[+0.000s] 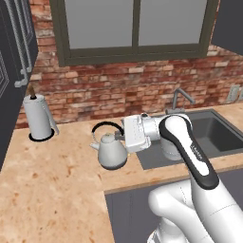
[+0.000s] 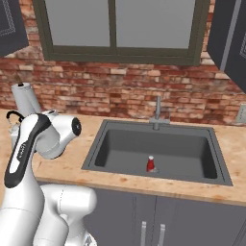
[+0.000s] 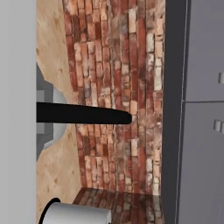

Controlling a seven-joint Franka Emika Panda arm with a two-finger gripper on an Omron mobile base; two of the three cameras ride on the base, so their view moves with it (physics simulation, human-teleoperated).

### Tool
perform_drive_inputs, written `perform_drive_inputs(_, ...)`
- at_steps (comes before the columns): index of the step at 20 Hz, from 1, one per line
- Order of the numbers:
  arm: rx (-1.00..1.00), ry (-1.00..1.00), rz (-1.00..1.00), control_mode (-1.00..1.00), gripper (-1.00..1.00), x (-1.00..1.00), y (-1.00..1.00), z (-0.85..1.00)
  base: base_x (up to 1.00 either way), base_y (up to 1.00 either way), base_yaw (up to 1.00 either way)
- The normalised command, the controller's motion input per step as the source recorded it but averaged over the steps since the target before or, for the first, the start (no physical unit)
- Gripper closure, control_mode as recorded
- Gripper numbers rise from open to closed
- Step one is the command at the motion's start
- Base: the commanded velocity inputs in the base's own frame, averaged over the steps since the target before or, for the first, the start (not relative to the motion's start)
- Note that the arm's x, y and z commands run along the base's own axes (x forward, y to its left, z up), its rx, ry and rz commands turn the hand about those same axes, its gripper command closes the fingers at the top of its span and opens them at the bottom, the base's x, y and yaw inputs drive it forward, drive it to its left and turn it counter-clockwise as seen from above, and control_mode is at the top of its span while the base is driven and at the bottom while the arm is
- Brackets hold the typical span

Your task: Open the cabinet, pick the kettle from the cabinet, and place it in the sink.

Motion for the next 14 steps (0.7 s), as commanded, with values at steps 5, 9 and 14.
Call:
perform_drive_inputs(5, 0.00, 0.00, 0.00, -1.00, 1.00, 0.00, 0.00, 0.00, 0.00, 0.00, 0.00)
perform_drive_inputs(9, 0.00, 0.00, 0.00, -1.00, 1.00, 0.00, 0.00, 0.00, 0.00, 0.00, 0.00)
perform_drive_inputs(14, 0.00, 0.00, 0.00, -1.00, 1.00, 0.00, 0.00, 0.00, 0.00, 0.00, 0.00)
